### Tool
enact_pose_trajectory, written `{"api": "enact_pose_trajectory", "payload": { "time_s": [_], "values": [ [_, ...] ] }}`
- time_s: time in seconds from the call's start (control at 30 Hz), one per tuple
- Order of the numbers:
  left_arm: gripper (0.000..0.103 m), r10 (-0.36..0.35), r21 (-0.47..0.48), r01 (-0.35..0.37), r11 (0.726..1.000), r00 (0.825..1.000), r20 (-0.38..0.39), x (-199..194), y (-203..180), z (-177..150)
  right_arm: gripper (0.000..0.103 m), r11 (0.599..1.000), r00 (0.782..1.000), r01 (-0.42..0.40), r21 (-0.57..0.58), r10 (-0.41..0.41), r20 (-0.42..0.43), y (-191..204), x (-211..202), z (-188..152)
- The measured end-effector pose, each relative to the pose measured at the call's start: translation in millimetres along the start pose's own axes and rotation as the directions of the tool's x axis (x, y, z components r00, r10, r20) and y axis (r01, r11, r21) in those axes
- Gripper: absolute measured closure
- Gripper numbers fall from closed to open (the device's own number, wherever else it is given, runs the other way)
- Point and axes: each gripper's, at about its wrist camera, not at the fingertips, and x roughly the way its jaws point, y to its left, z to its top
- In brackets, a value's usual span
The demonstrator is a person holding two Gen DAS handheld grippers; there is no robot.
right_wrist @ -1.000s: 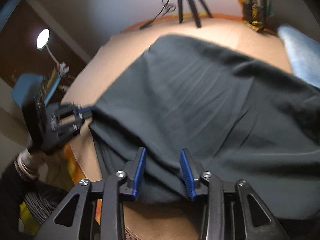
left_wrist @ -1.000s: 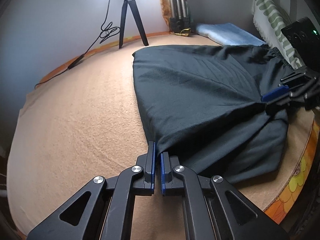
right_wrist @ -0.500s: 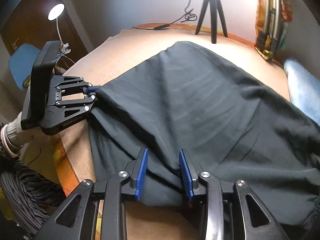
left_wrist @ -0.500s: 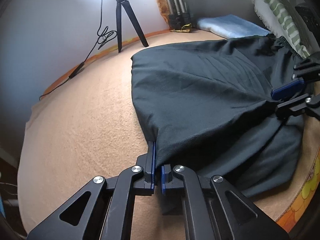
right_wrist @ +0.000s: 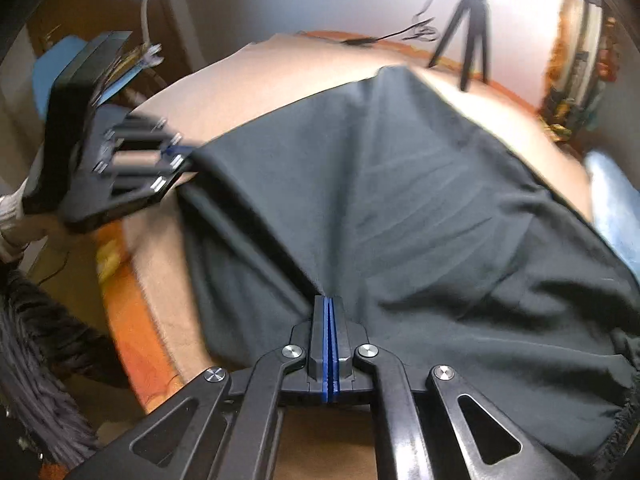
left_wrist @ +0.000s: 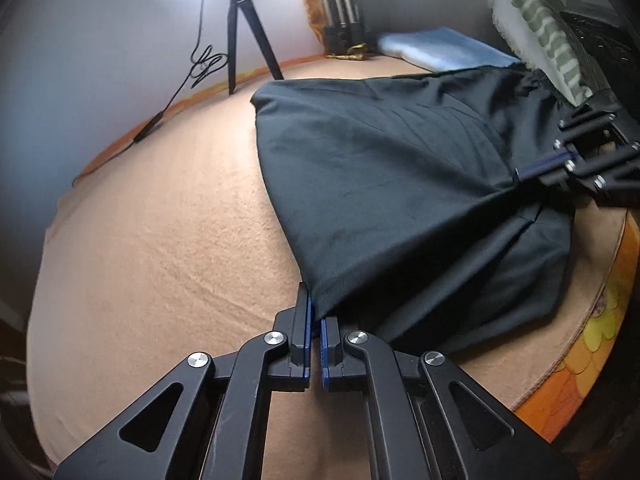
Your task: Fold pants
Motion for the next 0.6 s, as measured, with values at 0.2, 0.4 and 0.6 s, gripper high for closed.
{"api": "enact_pose_trajectory", "payload": {
  "time_s": [0.2,0.4,0.6],
  "values": [
    [0.079,-0.149,-0.15,0.156,0.976,0.987,0.06,-30.5,23.0,4.2,0.067,0.978,0.987,-0.161,0.135,0.161,0.011,-43.8,-15.1,-0.7],
    [0.057,-0.184,-0.32,0.207,0.925,0.978,0.098,-27.7,48.5,19.2,0.068,0.933,0.967,-0.253,0.256,0.241,0.079,-56.4,-18.0,2.1],
    [0.057,-0.279,-0.517,0.257,0.817,0.96,0.035,13.7,63.2,18.8,0.068,0.961,0.996,-0.094,0.259,0.089,0.033,-54.1,0.6,5.2]
  ]
}}
